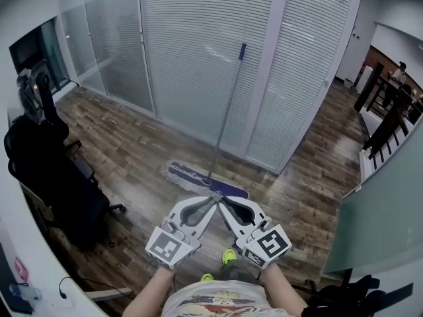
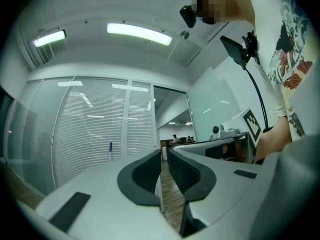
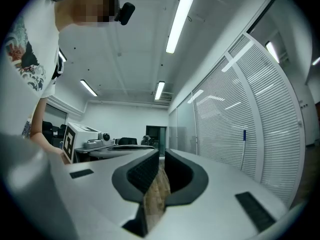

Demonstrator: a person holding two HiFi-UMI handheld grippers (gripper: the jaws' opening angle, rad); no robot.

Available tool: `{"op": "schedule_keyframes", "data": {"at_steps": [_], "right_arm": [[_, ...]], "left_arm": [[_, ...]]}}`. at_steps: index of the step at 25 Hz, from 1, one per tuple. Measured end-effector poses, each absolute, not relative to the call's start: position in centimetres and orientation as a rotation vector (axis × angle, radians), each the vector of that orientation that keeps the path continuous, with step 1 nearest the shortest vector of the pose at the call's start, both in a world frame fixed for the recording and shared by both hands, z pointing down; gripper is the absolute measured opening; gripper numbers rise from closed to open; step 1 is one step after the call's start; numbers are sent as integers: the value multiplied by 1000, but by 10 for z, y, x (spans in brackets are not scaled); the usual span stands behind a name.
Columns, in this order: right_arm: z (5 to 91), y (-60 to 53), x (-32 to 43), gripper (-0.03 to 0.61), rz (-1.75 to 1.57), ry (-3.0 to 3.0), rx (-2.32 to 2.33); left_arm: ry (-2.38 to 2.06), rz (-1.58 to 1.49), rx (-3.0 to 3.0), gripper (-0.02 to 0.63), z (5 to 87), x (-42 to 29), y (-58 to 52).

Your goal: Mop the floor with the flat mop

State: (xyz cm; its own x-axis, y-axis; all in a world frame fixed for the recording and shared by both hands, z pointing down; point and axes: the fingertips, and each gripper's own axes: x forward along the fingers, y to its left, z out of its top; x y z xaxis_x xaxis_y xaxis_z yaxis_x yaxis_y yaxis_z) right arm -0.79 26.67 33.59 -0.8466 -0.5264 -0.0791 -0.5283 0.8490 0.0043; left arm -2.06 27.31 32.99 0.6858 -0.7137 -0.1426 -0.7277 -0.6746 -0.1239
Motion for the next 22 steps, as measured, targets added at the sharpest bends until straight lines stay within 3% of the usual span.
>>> {"op": "schedule_keyframes", "data": {"at_steps": [9,22], "right_arm": [[360,215,-2,43,-95,2952,-796],[354,35,35,43,-81,2954,-731]], "left_arm": [[1229,68,-2759,54,354,-15,224],[1263,-16,-2760,54,350,24,46]]}}
